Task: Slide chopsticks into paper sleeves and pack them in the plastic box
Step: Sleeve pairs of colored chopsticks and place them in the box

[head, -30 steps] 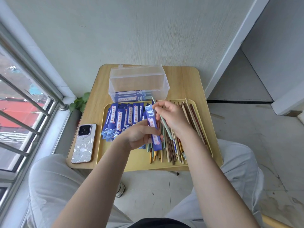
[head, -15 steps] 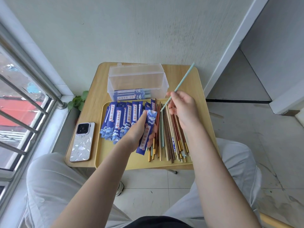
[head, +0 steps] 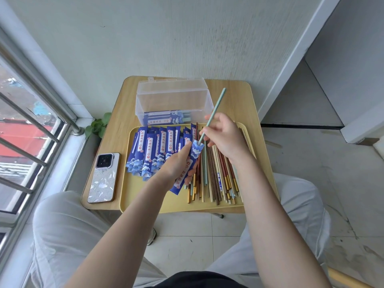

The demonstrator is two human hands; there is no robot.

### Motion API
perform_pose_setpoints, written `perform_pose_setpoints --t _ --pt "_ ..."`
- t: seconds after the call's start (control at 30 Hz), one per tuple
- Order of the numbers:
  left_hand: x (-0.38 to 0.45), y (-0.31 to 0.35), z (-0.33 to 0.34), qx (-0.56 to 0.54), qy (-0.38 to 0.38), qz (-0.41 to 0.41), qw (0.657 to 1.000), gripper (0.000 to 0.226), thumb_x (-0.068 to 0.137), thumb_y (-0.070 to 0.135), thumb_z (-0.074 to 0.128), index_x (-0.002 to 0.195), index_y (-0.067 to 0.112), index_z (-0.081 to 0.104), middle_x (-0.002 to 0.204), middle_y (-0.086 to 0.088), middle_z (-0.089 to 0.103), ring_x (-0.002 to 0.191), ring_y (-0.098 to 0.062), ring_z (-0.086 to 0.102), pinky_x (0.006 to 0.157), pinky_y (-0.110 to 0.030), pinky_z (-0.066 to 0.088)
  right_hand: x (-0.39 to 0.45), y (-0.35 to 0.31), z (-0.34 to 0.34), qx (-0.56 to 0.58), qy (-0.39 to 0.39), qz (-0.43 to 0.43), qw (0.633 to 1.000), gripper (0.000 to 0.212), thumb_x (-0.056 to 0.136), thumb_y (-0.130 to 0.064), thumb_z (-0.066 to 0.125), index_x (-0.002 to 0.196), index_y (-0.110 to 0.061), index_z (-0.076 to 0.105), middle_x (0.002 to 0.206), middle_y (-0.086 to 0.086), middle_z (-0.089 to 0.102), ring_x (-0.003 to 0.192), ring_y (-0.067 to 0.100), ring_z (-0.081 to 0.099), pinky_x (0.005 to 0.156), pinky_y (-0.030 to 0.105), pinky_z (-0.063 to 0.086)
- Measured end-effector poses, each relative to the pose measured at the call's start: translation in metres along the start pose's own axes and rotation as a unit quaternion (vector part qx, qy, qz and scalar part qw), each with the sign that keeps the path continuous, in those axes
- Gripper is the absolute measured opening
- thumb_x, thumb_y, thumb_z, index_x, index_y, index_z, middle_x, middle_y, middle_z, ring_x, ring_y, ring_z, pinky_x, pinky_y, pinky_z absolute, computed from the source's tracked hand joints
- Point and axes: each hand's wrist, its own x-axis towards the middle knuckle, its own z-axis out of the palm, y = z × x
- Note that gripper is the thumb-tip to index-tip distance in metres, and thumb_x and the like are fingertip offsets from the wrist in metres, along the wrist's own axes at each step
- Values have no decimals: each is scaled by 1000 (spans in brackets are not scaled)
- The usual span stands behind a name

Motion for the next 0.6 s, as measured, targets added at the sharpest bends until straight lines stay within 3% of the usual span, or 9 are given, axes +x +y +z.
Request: perform_pose_setpoints --t 0.1,0.2,0.3,0.4,0.47,0.6 --pt "1 0 1 6 11 -3 1000 71 100 66 27 64 11 53 60 -10 53 45 -24 47 53 -31 43 -2 3 0 -44 -47 26 998 19 93 -19 68 112 -18 65 98 0 71 88 12 69 73 29 57" --pt "0 1 2 4 23 5 1000 68 104 58 25 67 10 57 60 -9 55 48 -22 51 58 -31 47 -3 3 1 -38 -34 27 998 20 96 -35 63 105 -17 67 95 -2 71 87 13 70 71 29 57" --pt "-1 0 1 -3 32 8 999 62 106 51 27 75 8 59 62 -8 58 50 -20 53 63 -32 48 -1 4 1 -8 12 30 999 17 100 -33 59 111 -22 63 95 -3 69 77 9 68 66 27 55" --pt "-2 -2 1 3 44 10 999 58 106 47 30 76 8 61 62 -7 59 49 -19 52 63 -31 48 2 9 1 11 35 7 999 34 100 -26 59 133 -25 51 102 3 70 72 10 67 63 29 56" --pt "-2 -2 2 6 54 5 998 59 106 47 31 74 9 62 61 -7 59 49 -19 52 62 -31 47 1 11 1 -7 38 -12 999 38 100 -21 57 137 -28 49 100 3 71 72 9 67 64 29 57" --pt "-2 -1 4 -6 64 -1 998 60 106 49 30 75 9 62 61 -7 59 48 -19 51 59 -31 47 -1 14 4 -117 3 -22 993 23 101 -25 52 111 -21 72 98 -5 73 81 11 69 75 37 58"
